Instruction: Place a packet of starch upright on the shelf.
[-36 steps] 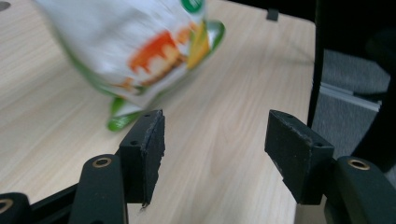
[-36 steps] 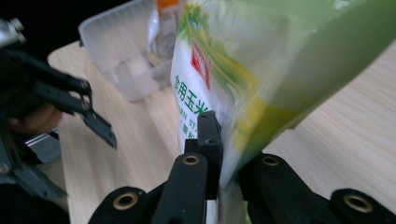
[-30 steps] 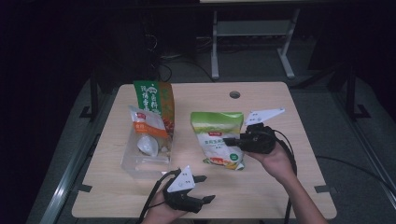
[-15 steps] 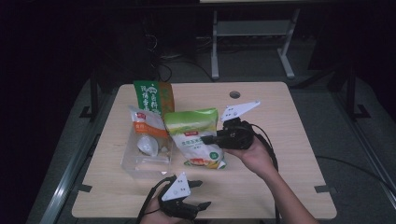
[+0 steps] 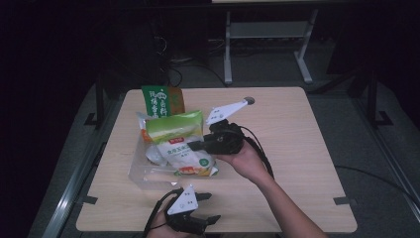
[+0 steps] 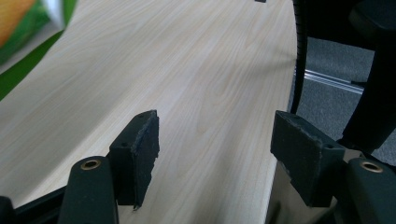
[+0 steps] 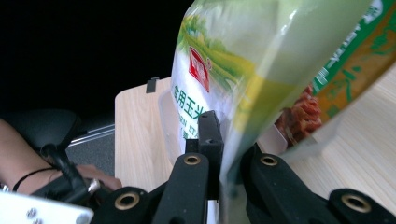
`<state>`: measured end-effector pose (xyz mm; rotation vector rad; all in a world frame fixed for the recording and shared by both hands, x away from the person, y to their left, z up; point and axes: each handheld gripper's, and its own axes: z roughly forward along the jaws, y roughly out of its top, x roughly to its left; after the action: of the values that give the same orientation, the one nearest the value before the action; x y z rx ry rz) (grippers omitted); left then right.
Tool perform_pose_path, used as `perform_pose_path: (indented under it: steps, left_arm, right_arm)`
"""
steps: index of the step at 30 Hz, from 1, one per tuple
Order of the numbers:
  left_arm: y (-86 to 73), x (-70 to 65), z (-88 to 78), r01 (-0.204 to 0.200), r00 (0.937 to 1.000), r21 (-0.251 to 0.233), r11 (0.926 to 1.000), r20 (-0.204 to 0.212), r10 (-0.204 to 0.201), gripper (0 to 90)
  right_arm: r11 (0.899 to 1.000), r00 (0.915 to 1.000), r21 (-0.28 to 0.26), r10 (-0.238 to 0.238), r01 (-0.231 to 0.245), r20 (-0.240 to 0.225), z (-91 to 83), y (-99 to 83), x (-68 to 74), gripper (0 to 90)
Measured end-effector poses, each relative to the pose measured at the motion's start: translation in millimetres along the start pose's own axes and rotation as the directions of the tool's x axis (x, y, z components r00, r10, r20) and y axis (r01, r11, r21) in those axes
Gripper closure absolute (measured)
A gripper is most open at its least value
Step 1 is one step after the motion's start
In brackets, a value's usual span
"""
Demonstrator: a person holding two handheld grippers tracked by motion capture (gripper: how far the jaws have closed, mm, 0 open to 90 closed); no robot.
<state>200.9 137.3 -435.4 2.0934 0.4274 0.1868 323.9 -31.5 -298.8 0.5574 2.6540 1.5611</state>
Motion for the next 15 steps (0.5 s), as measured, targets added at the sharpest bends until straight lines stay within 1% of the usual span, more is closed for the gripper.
perform_pose_path:
  steps: [2,3,4,8,11,15]
  left_arm:
    - [0.0,-1.4,0.3,0.017,0.9998,-0.015,0.9997,0.004,-0.017,32.5]
    - [-0.2,-1.0,-0.1,0.005,1.0,-0.009,0.9999,0.003,-0.005,32.5]
    - [-0.2,-1.5,-0.1,0.005,1.0,-0.011,0.9999,0.002,-0.005,32.5]
    - [0.1,-1.5,-1.5,0.005,1.0,-0.014,0.9999,0.0,-0.005,32.5]
    - [0.0,-1.4,-2.2,0.008,1.0,-0.02,0.9998,0.002,-0.008,32.3]
    - [-0.3,-1.6,-3.6,0.008,1.0,-0.018,0.9998,0.004,-0.008,32.3]
  right_arm:
    - [1.0,1.0,0.0,-0.001,0.001,-0.009,5.8,2.9,0.6,87.8]
    - [1.0,0.9999,0.002,-0.003,0.003,-0.015,9.2,4.6,0.8,87.8]
    - [1.0,0.9999,0.006,0.002,-0.002,-0.017,12.8,6.0,1.2,87.8]
    - [1.0,0.9996,0.011,-0.002,0.002,-0.029,26.7,12.2,1.3,87.8]
    - [1.0,0.999,0.013,-0.024,0.025,-0.038,36.9,17.4,0.6,87.8]
    - [1.0,0.9983,0.014,-0.024,0.025,-0.052,51.2,24.5,2.4,87.8]
